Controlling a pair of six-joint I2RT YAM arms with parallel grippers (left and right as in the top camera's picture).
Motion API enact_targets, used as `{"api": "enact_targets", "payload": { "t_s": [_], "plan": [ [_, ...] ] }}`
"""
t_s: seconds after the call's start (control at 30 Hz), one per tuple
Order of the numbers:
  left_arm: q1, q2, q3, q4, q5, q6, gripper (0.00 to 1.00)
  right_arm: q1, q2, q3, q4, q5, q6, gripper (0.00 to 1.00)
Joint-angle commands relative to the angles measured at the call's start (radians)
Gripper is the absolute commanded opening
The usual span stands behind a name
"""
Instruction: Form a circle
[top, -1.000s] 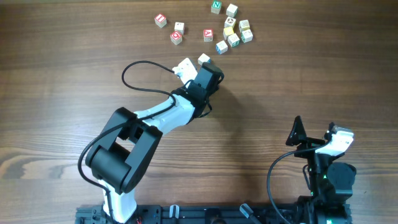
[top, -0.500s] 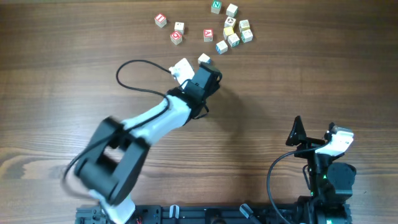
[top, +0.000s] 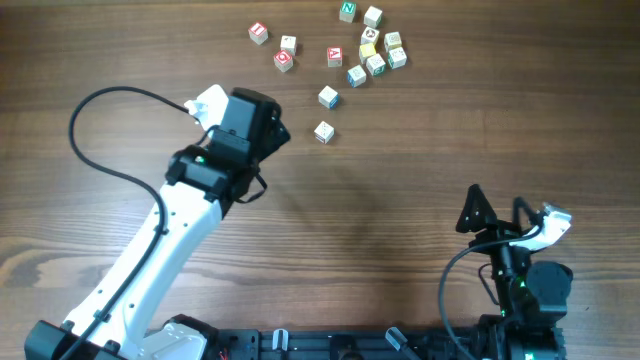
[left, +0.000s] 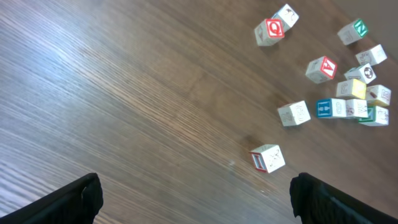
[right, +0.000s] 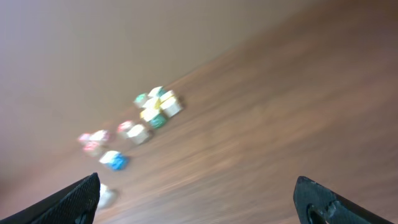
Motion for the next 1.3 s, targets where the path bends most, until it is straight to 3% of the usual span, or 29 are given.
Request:
{"api": "enact_targets", "payload": {
  "t_s": [0.0, 0.07, 0.13, 0.2, 0.33, 0.4, 0.5, 0.6, 0.73, 0.83, 1.0, 1.27],
  "plan": [
    [0.117, 0.013, -0.006, 0.066, 0.216, 0.098, 1.00, -0.005, 0.000, 0.005, 0.006, -0.110, 0.371, 1.00],
    [0.144, 0.016, -0.006, 0.108, 0.272, 0.172, 1.00, -0.005, 0.000, 0.005, 0.027, -0.116, 0.457, 1.00],
    [0.171, 0.031, -0.006, 0.124, 0.270, 0.236, 1.00, -0.004, 0.011, 0.005, 0.172, -0.267, 0.268, 0.95],
    [0.192, 0.053, -0.006, 0.131, 0.272, 0.238, 1.00, -0.004, 0.045, 0.007, 0.221, -0.298, 0.279, 0.95],
    [0.217, 0.143, -0.006, 0.228, 0.432, 0.348, 1.00, -0.004, 0.304, 0.034, 0.331, -0.288, 0.259, 0.96],
    [0.217, 0.177, -0.006, 0.275, 0.467, 0.388, 1.00, -0.004, 0.538, 0.103, 0.403, -0.321, 0.183, 0.96],
    [0.227, 0.183, -0.006, 0.285, 0.464, 0.386, 1.00, 0.000, 0.899, 0.319, 0.362, -0.406, 0.031, 0.94],
    [0.230, 0.182, -0.006, 0.253, 0.464, 0.386, 1.00, 0.051, 1.221, 0.613, 0.178, -0.431, -0.126, 0.90],
    [0.230, 0.182, -0.006, 0.140, 0.458, 0.386, 1.00, 0.204, 1.626, 1.068, -0.135, -0.233, -0.392, 0.89],
    [0.230, 0.181, -0.006, 0.061, 0.412, 0.384, 1.00, 0.289, 1.853, 1.281, -0.175, -0.149, -0.529, 0.88],
    [0.230, 0.181, -0.006, -0.012, 0.412, 0.383, 1.00, 0.359, 2.095, 1.429, -0.036, -0.127, -0.532, 0.82],
    [0.230, 0.181, -0.006, -0.033, 0.412, 0.384, 1.00, 0.420, 2.222, 1.430, 0.279, 0.061, -0.532, 0.82]
  ]
}}
